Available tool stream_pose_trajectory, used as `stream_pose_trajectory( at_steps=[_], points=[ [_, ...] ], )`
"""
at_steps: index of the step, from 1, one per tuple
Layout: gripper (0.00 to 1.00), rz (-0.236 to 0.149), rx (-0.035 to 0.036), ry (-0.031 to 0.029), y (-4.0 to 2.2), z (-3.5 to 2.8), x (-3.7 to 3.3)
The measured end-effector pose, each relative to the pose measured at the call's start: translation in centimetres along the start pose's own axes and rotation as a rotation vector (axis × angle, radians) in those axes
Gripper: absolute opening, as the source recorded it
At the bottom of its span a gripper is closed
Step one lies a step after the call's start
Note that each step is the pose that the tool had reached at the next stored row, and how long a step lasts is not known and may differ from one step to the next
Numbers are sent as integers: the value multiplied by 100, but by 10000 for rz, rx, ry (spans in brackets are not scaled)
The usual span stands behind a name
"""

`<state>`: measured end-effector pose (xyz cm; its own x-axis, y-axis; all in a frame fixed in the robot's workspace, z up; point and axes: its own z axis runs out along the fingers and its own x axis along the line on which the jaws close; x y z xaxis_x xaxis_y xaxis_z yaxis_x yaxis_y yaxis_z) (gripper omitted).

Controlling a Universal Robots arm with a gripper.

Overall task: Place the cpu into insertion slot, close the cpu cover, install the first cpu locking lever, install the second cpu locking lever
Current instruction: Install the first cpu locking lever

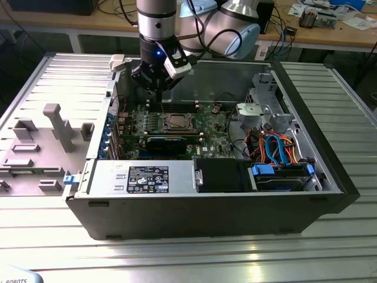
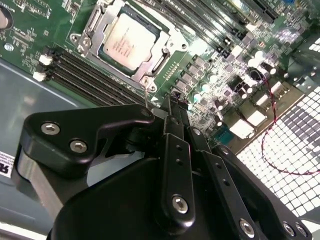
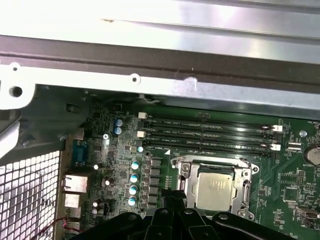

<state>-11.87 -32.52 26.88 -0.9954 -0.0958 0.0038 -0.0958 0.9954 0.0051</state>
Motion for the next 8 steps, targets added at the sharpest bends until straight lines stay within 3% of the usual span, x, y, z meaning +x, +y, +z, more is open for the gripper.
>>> stream_pose_trajectory(
  at_steps=[4, 8],
  points=[
    [11, 1, 1, 0, 87, 1, 3],
    [11, -1, 0, 0, 127, 4, 30]
  ],
)
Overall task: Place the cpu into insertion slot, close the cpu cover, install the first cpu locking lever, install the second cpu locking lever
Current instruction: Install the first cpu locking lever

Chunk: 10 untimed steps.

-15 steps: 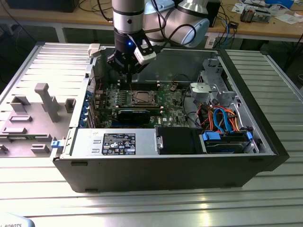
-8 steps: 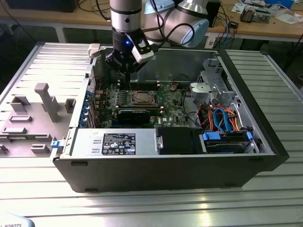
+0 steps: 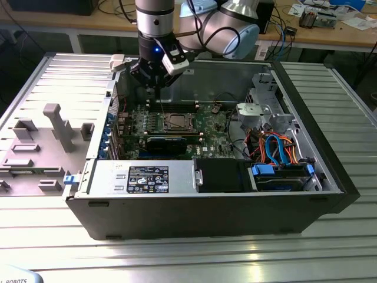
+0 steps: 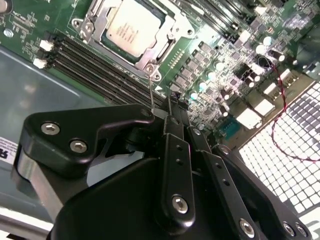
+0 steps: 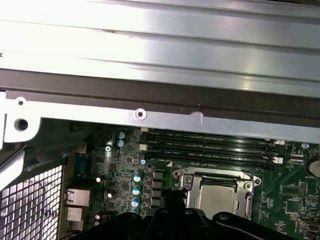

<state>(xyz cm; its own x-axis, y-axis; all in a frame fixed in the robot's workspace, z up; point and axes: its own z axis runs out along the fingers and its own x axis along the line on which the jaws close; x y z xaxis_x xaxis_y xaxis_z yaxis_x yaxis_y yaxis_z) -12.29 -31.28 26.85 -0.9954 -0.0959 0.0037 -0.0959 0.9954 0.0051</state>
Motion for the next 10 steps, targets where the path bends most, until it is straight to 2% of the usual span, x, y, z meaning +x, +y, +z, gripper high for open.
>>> stream_pose_trajectory(
  at_steps=[6, 10],
  points=[
    [11, 0, 1, 0, 54, 1, 31],
    [11, 2, -3, -1, 117, 2, 89]
  ],
)
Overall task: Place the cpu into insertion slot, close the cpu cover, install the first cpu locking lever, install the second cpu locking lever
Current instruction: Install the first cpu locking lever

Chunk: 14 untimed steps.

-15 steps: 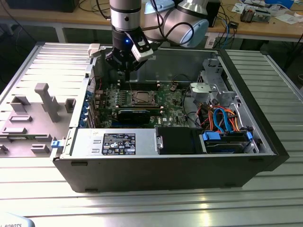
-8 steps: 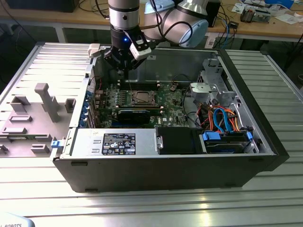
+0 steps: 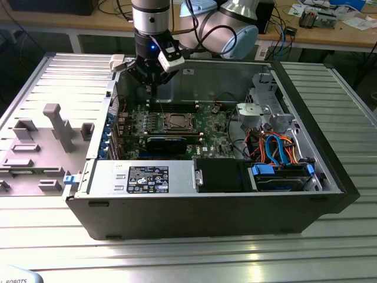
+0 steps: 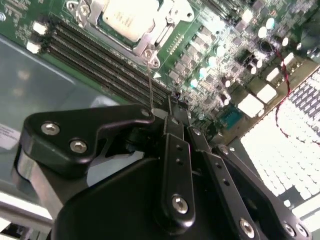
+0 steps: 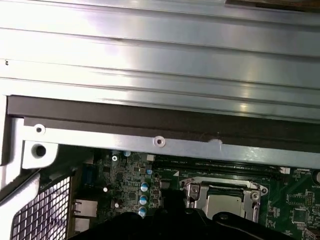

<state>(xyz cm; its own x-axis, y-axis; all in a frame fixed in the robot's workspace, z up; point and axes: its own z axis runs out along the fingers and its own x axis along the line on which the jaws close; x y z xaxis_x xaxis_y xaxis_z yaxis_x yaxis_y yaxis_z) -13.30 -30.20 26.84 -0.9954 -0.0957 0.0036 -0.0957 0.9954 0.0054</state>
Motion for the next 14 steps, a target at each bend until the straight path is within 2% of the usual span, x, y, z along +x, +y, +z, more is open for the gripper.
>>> stream_pose_trajectory(
  at_steps=[5, 11, 14],
  points=[
    [11, -2, 5, -30, 1, -7, 26],
    [11, 6, -19, 9, -23, 107, -113],
    [11, 7, -23, 49, -32, 184, -208]
  ],
)
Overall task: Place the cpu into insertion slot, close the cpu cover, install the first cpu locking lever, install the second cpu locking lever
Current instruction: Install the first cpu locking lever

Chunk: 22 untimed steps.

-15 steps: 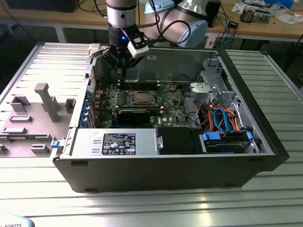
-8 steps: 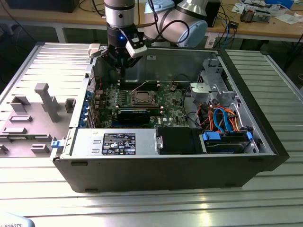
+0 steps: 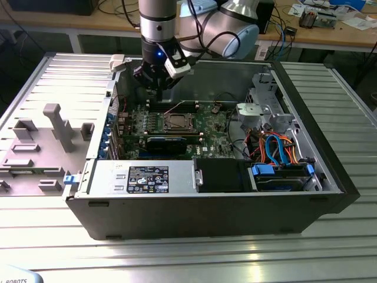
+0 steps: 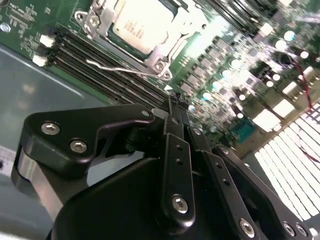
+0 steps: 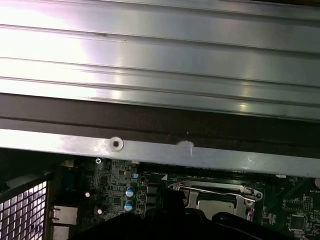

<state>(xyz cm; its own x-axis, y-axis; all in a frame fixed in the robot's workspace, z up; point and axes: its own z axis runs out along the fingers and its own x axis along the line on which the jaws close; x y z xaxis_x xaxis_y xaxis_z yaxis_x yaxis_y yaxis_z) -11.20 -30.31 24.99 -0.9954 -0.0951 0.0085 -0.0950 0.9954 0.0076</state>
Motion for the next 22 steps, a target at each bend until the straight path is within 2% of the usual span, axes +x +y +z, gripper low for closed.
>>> stream_pose_trajectory(
  at_steps=[3, 11, 15, 22],
  points=[
    [11, 1, -4, 42, -3, 101, -90],
    [11, 40, -7, 68, 24, 253, -128],
    [11, 143, -8, 68, 47, 295, -140],
    [11, 153, -3, 68, 49, 329, -193]
  ],
)
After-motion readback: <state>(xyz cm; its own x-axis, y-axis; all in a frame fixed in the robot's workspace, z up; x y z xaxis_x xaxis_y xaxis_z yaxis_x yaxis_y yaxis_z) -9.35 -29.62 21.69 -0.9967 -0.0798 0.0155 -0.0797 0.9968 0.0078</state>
